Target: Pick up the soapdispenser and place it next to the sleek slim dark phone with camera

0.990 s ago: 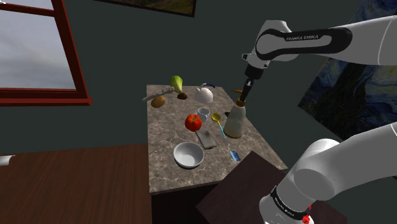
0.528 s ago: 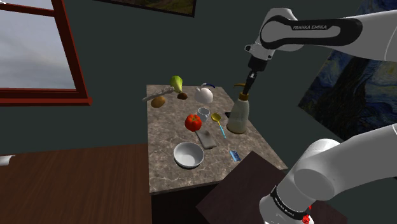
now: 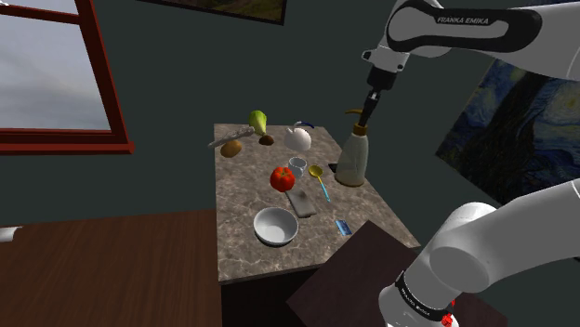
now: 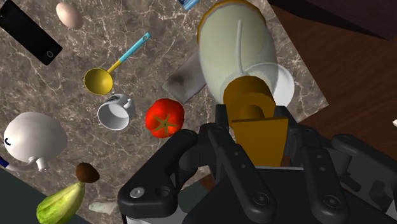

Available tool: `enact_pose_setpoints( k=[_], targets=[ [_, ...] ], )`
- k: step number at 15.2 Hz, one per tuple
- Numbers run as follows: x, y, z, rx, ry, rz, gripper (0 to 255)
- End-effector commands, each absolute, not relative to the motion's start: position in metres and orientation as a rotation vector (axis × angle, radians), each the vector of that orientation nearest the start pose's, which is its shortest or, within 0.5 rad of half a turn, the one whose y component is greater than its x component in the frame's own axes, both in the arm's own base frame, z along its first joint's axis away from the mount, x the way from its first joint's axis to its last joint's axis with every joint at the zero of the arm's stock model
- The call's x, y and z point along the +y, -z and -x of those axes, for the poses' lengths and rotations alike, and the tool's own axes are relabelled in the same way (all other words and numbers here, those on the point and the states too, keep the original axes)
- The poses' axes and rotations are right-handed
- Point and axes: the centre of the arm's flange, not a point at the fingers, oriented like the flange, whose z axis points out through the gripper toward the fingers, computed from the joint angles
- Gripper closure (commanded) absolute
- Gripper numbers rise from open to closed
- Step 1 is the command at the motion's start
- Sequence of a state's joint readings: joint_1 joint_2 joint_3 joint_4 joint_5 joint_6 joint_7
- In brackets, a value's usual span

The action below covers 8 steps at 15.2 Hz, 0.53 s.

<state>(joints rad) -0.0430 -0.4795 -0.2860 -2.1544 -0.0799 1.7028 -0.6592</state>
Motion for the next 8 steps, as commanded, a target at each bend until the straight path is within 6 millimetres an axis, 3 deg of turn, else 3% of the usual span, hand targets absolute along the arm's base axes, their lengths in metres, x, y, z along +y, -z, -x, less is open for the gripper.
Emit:
enact_pose_setpoints(
  k=[1, 8],
  targets=[
    [-0.159, -0.590, -0.382, -0.571, 0.053, 3.048, 255],
    [-0.250, -0.590, -0.397, -0.571, 0.053, 3.048, 255]
  ],
)
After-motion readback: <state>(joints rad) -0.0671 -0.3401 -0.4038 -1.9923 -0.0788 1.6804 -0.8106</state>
